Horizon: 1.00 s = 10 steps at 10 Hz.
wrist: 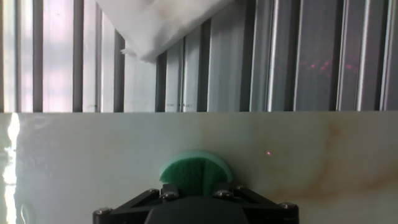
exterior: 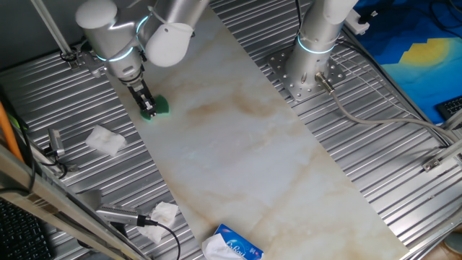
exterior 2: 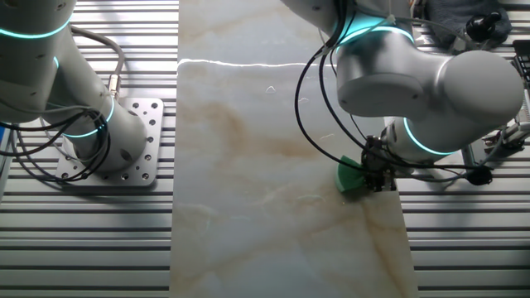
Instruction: Clean the tabletop with a sponge
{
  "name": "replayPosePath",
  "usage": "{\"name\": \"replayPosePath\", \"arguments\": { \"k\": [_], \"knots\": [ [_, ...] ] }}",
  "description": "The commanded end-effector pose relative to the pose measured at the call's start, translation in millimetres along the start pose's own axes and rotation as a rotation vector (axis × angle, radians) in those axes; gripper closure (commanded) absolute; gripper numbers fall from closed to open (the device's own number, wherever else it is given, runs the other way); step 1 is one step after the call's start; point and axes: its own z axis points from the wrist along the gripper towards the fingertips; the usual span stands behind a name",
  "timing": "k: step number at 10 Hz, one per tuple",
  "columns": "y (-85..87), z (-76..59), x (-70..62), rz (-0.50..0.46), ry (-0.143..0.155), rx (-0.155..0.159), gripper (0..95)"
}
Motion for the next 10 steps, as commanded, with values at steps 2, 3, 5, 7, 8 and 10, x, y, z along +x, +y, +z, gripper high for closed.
{"name": "replayPosePath", "arguments": {
  "k": [2, 3, 5, 7, 8, 10],
  "knots": [
    [-0.3, 0.2, -0.5, 0.025, -0.019, 0.001, 95.0],
    [-0.3, 0.2, -0.5, 0.049, -0.019, -0.004, 95.0],
    [3.1, 0.9, -0.7, 0.056, -0.019, 0.0, 95.0],
    [5.7, 1.5, -0.7, 0.06, -0.021, 0.001, 95.0],
    [7.8, 1.0, -0.2, 0.066, -0.018, 0.002, 95.0],
    [10.0, 0.9, 2.1, 0.067, -0.019, 0.002, 95.0]
  ]
}}
